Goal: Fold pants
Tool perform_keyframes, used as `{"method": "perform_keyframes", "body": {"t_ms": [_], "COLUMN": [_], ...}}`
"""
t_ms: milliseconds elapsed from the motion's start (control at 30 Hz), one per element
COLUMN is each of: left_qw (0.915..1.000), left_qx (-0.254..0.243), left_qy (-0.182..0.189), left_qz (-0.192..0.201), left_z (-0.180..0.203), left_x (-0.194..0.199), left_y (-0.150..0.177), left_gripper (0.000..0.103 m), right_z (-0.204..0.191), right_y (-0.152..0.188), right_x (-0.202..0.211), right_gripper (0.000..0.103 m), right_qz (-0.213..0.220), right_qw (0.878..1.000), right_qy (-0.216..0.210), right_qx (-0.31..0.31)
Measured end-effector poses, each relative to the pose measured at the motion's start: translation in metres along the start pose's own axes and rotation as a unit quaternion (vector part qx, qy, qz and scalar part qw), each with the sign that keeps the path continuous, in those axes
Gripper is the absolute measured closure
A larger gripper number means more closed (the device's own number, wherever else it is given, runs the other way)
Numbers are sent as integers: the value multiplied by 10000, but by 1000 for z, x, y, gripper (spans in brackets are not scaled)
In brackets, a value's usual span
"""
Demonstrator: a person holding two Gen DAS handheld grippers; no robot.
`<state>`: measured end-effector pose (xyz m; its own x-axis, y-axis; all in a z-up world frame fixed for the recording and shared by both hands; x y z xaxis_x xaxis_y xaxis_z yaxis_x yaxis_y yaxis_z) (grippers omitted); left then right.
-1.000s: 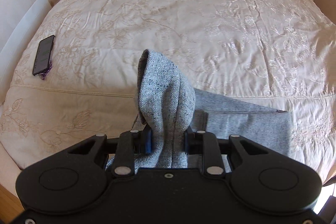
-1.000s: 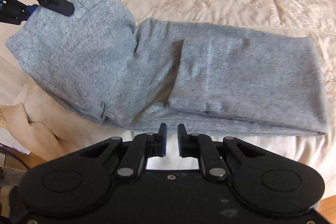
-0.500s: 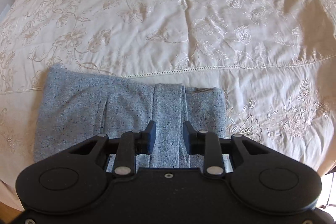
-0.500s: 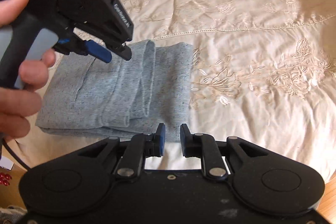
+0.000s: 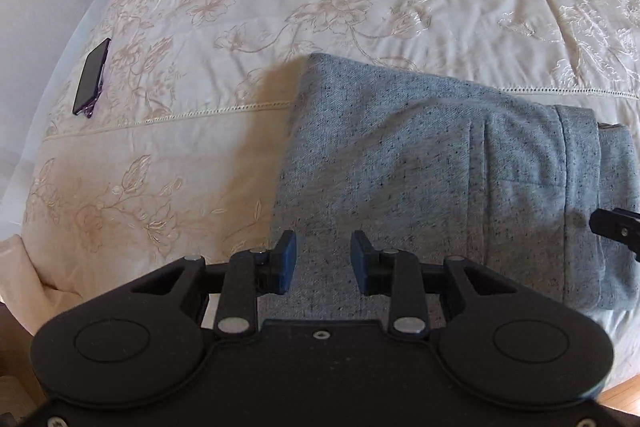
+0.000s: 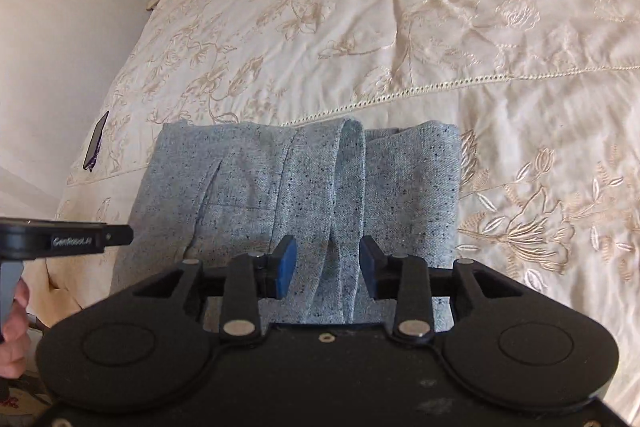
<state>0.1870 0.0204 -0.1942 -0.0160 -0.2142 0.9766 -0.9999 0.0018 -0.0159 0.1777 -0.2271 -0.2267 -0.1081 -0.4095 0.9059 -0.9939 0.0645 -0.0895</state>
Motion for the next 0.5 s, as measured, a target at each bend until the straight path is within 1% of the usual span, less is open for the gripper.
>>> {"method": "perform_keyframes", "body": {"t_ms": [67,167,200,267,300,333,367,400,433,500], "left_qw": [9999,9997,9996,9993,9992,9991,9991,9992,9992,9990], "left_qx": [-15,14,27,63,77,68,32,-15,-68,-188], "left_qy": [164,203,229,300,339,357,365,363,363,408], "left_qz": [-38,-120,-148,-201,-220,-224,-212,-189,-153,-5], "left_z": [-4,-8,-8,-7,-7,-6,-5,-4,-3,1], "left_x": [0,-2,-4,-6,-7,-7,-7,-5,-3,6], "left_y": [7,16,17,20,21,21,21,21,20,16], "left_gripper": [62,61,61,61,61,61,61,61,62,62], "right_z": [7,10,8,-1,-4,-9,-13,-16,-20,-29], "right_y": [-1,-2,-2,2,3,2,1,1,1,0], "right_x": [-15,-25,-26,-31,-32,-33,-32,-29,-22,1], "right_gripper": [62,61,60,60,60,60,64,77,94,95], "right_qz": [-184,-166,-184,-398,-435,-390,-320,-246,-191,65], "right_qw": [9996,9982,9973,9939,9933,9940,9957,9976,9991,9998], "right_qy": [28,-260,-425,-808,-846,-800,-697,-532,-312,-202], "right_qx": [-190,-508,-566,-638,-661,-639,-518,-378,-220,58]}}
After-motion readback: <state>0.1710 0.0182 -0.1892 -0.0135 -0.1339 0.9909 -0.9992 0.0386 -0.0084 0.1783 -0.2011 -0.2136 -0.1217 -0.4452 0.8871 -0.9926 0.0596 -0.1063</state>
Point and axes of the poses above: each gripper's, at about its wrist camera, not at the fingertips, and x roughly against the way its jaws point, z to its right, y to its underside, the point moved 9 cm from there along -x, roughly the way its jaws point, and after that the axes turned 15 degrees about -z, right-handed, at the moved point
